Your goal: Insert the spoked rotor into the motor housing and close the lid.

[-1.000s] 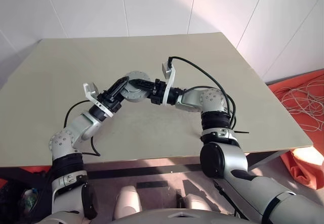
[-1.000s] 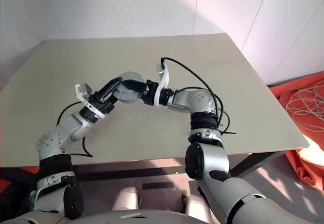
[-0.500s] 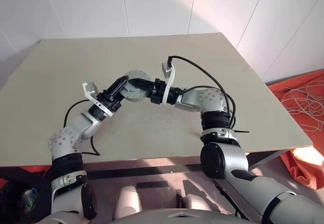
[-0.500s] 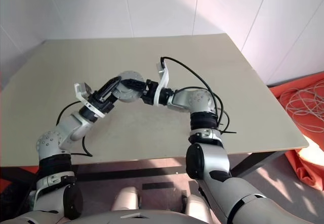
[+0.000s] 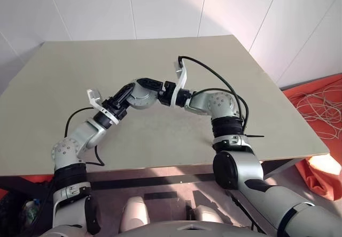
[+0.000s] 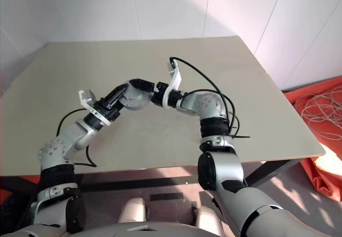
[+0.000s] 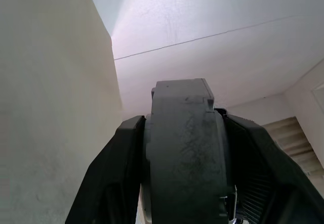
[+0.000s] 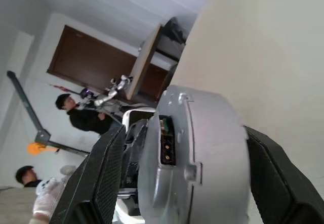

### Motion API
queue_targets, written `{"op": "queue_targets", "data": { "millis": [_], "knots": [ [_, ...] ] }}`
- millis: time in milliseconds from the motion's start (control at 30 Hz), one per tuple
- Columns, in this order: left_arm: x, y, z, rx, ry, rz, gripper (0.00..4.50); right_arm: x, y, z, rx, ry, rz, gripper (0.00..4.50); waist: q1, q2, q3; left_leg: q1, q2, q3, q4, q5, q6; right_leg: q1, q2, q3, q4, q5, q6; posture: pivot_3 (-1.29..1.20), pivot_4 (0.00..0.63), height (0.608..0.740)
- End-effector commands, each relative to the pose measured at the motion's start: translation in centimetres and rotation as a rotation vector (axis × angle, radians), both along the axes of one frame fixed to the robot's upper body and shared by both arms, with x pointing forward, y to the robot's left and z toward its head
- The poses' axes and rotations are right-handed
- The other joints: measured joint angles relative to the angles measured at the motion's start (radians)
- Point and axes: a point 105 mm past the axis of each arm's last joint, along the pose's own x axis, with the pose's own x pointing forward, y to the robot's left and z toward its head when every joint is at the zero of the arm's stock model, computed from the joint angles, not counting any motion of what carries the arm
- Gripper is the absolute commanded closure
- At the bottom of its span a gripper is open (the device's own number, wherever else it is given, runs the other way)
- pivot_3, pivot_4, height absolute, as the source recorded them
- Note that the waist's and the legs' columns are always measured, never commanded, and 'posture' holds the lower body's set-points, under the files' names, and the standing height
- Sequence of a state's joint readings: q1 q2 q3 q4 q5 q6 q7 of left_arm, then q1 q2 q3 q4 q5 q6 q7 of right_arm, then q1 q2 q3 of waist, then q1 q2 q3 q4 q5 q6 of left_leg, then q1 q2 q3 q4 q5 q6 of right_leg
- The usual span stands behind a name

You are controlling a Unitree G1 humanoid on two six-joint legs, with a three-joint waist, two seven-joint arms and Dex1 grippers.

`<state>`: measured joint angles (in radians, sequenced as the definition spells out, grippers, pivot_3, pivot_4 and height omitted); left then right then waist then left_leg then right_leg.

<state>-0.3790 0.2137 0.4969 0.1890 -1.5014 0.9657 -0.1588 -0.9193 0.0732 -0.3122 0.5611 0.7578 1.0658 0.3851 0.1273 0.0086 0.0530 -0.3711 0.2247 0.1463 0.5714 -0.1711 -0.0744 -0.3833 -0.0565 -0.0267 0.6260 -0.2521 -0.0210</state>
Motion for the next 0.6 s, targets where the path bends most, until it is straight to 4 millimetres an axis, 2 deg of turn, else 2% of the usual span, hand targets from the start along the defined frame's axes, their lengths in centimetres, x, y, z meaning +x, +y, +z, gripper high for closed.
{"op": "queue_targets", "data": {
  "millis": [33, 267, 467, 600],
  "knots": [
    [0.3, 2.5, 2.2, 0.033, -0.099, 0.123, 2.41, 1.4, -1.0, 0.4, -0.018, -0.030, -0.082, 0.46, -0.001, 0.000, 0.000, 0.000, 0.000, 0.000, 0.000, 0.000, 0.000, 0.000, 0.000, 0.000, 0.000, 0.000, 0.000, 0.00, 0.000, 0.740],
    [0.0, 6.5, 1.6, 0.094, -0.081, 0.354, 2.41, 2.6, -4.1, 0.5, -0.023, -0.021, -0.152, 0.46, 0.000, -0.001, 0.000, -0.001, 0.000, 0.000, 0.000, 0.000, 0.000, 0.000, 0.000, 0.000, 0.000, 0.000, 0.000, 0.00, 0.000, 0.740],
    [-0.5, 10.0, -0.8, 0.104, 0.027, 0.549, 2.41, 3.0, -6.3, -0.1, -0.030, 0.003, -0.202, 0.46, -0.001, -0.002, 0.000, 0.000, 0.000, 0.000, 0.001, 0.000, 0.000, 0.000, 0.000, 0.000, 0.000, 0.000, 0.000, 0.00, 0.000, 0.740],
    [-0.7, 11.1, -2.5, 0.096, 0.105, 0.611, 2.41, 2.9, -6.5, -0.4, -0.032, 0.014, -0.209, 0.46, -0.001, -0.003, 0.000, 0.000, 0.000, 0.000, 0.002, 0.000, 0.000, 0.000, 0.000, 0.000, 0.000, 0.001, 0.000, 0.00, 0.000, 0.740]
  ]
}}
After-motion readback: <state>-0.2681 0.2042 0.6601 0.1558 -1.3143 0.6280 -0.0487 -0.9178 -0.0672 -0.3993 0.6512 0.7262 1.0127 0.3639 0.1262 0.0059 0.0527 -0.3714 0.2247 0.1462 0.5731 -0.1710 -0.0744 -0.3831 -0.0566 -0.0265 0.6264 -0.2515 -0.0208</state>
